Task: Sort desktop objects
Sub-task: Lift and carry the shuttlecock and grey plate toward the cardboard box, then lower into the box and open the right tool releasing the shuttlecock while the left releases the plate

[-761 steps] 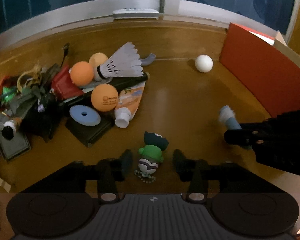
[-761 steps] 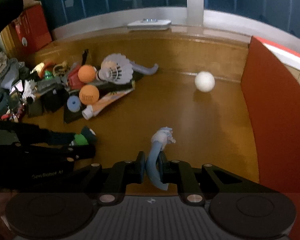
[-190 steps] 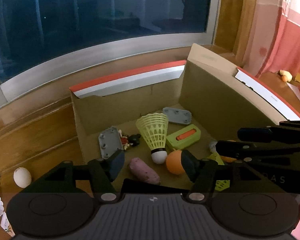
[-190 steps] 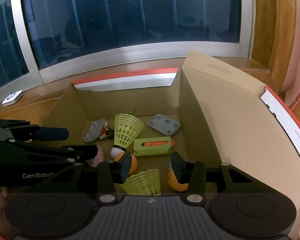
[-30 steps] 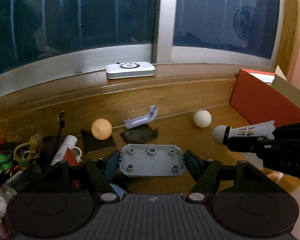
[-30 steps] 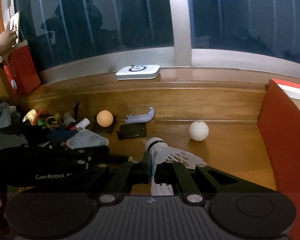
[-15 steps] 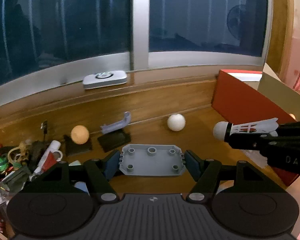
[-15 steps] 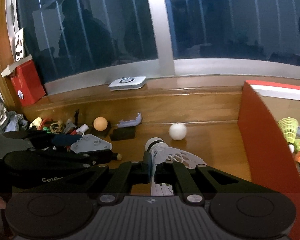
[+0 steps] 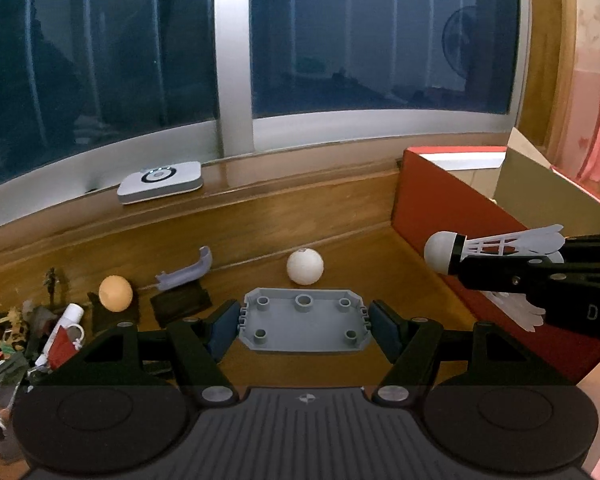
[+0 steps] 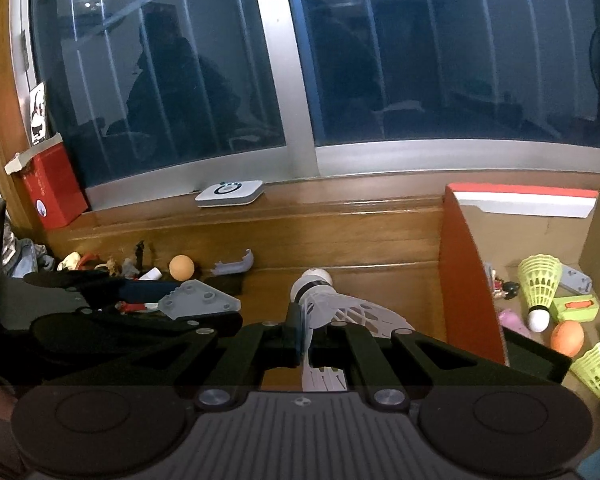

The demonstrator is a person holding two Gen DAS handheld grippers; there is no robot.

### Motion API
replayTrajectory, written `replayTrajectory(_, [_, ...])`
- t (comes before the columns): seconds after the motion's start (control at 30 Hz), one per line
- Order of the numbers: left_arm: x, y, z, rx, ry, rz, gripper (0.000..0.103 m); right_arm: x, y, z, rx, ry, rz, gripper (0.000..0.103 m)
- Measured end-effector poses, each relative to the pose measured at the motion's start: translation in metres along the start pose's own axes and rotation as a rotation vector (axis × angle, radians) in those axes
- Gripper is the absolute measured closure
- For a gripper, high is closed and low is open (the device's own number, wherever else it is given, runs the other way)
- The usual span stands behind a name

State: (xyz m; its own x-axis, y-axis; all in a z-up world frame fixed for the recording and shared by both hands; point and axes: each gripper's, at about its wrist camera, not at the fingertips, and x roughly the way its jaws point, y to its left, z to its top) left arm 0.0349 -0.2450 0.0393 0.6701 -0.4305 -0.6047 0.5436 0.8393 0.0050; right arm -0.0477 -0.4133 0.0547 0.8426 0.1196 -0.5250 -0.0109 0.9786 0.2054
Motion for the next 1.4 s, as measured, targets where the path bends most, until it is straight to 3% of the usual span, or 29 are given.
replayTrajectory(0.63, [0.003,-0.047,0.021,0.036,-0.029,-0.002,0.034,-0.031,-0.042,0.010,0.002,-0.062,-0.002,0.099])
replayTrajectory(1.4, [0.018,-0.126,0.051,0.118,-0.067,-0.024,0.034,-0.065,-0.126,0.009,0.048,-0.121,-0.039,0.099])
